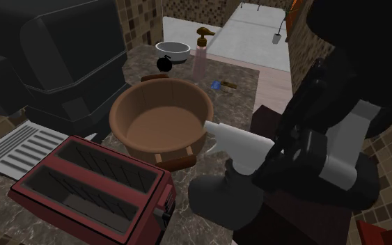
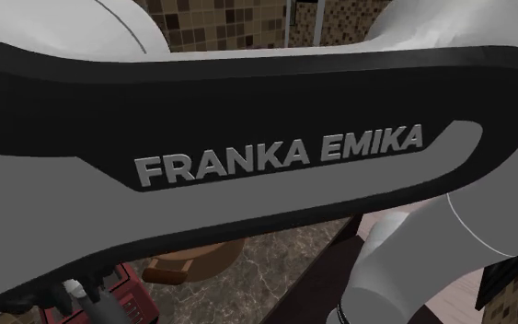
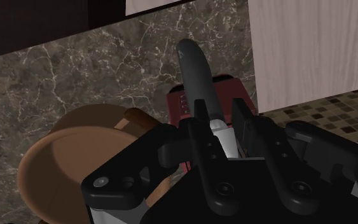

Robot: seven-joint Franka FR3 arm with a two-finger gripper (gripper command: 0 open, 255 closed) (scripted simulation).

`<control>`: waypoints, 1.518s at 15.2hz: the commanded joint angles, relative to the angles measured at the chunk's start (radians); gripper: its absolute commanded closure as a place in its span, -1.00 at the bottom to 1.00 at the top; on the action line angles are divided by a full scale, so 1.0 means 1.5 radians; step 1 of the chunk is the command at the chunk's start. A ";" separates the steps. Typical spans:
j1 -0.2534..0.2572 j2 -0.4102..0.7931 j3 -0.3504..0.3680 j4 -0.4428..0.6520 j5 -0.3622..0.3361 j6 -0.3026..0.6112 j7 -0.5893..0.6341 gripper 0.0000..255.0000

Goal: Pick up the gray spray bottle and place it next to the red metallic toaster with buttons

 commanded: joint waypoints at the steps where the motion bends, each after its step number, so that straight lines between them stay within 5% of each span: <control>1: 0.003 -0.007 -0.001 -0.022 0.004 0.017 -0.003 1.00; 23: 0.016 -0.017 0.033 -0.222 0.031 0.210 -0.015 1.00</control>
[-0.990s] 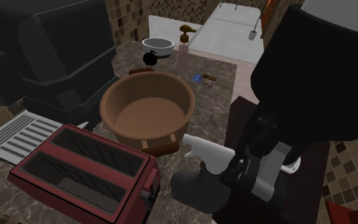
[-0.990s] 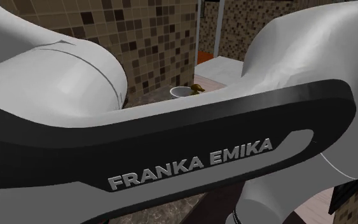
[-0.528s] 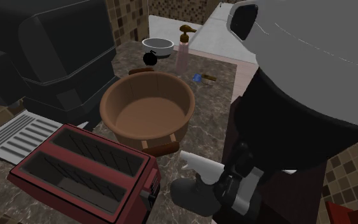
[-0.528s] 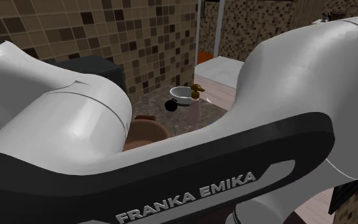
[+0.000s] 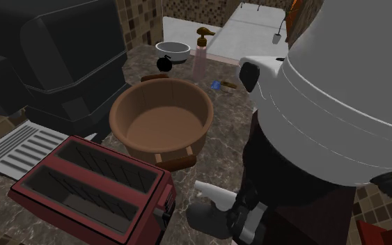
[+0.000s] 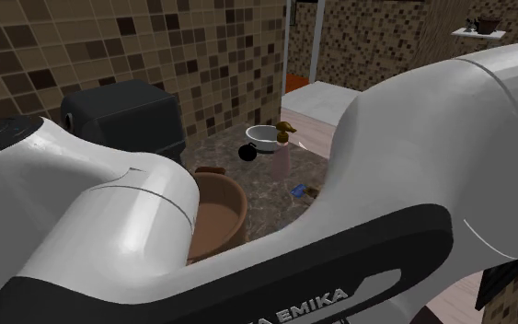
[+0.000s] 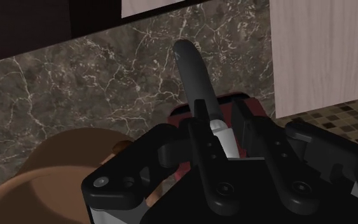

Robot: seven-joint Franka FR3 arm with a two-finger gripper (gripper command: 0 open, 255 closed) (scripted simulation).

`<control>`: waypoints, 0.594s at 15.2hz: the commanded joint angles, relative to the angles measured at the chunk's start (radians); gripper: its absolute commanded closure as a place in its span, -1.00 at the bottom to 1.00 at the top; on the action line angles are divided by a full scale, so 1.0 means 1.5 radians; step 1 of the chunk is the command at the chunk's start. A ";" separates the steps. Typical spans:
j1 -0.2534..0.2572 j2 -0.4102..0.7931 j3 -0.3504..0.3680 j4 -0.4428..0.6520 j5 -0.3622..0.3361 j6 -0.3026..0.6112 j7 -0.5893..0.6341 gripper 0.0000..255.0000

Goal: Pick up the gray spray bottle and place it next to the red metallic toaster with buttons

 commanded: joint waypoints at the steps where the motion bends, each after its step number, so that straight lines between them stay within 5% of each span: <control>1: -0.001 0.006 0.006 -0.014 0.000 0.019 0.001 1.00; 9: -0.004 0.026 0.031 -0.069 0.000 0.094 0.006 1.00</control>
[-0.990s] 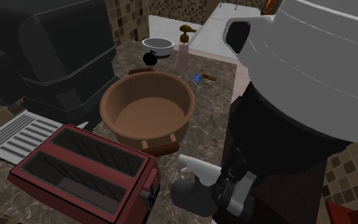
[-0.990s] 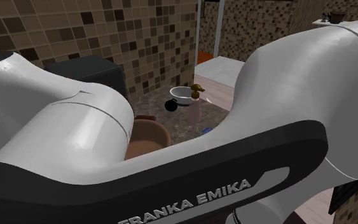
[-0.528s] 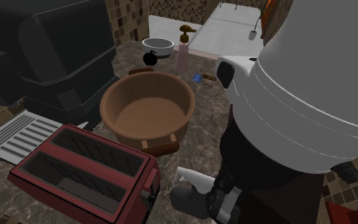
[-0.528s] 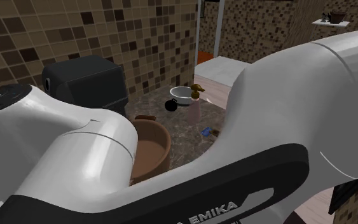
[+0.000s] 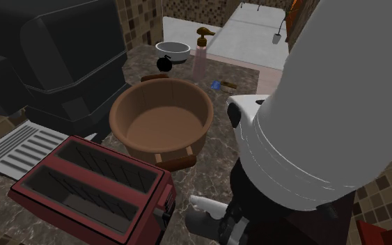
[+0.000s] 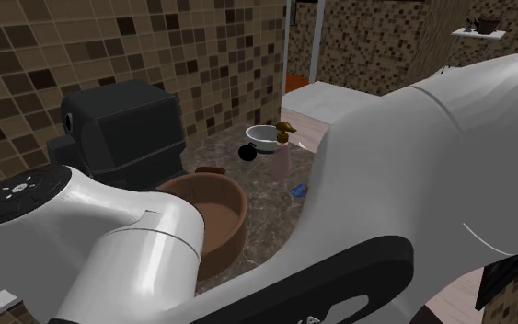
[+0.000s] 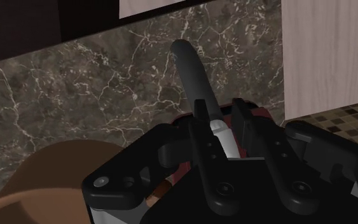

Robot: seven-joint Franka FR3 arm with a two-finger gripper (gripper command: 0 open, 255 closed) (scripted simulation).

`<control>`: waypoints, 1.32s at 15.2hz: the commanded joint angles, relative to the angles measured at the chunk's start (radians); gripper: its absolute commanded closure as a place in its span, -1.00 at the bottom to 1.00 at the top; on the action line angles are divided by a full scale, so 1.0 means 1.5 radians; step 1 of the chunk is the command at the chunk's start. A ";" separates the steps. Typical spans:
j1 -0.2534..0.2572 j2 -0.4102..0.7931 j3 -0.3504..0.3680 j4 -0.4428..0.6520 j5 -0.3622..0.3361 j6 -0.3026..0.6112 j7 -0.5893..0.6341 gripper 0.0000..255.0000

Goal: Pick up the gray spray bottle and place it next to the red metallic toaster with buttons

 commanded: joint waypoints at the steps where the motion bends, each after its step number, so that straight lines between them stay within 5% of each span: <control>1: -0.001 0.006 0.008 -0.012 -0.001 0.018 0.003 1.00; 13: -0.006 0.026 0.026 -0.041 -0.006 0.065 0.010 1.00; 14: -0.006 0.026 0.026 -0.041 -0.006 0.065 0.010 -1.00; 20: -0.002 0.013 0.015 -0.028 -0.001 0.040 0.005 -1.00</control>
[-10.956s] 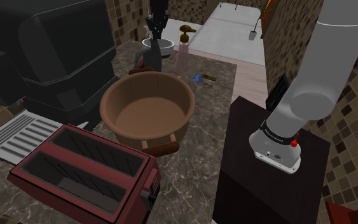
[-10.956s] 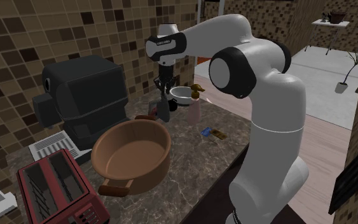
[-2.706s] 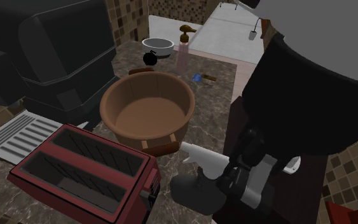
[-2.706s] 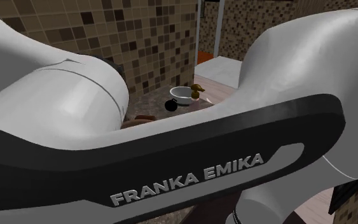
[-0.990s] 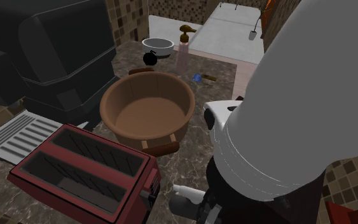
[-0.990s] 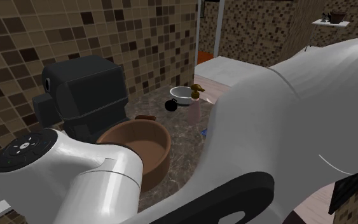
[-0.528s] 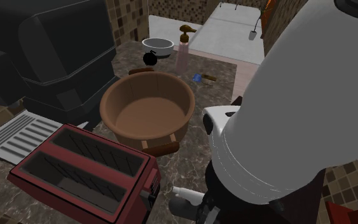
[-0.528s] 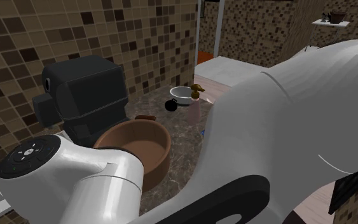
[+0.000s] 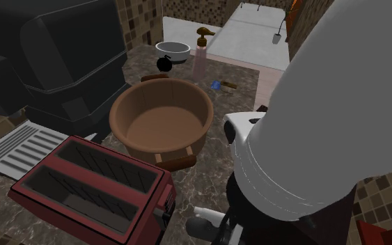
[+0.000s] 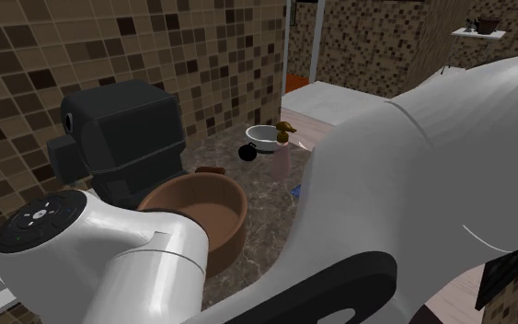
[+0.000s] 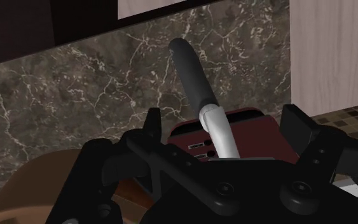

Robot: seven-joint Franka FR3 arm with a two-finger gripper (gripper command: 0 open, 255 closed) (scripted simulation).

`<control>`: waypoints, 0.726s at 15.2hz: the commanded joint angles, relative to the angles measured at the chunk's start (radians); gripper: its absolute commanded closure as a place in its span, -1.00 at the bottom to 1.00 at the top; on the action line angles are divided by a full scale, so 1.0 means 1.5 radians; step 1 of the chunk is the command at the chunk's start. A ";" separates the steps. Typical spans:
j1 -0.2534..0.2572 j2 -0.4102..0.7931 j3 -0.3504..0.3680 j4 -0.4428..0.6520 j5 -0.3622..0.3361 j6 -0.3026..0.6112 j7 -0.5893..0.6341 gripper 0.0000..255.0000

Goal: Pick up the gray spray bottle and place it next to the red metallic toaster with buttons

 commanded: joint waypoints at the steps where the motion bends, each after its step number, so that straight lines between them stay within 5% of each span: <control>1: 0.005 -0.017 -0.014 0.022 0.004 -0.037 -0.005 -1.00; 3: 0.010 -0.035 -0.031 0.048 0.008 -0.081 -0.010 -1.00; 11: 0.010 -0.035 -0.031 0.048 0.008 -0.081 -0.010 -1.00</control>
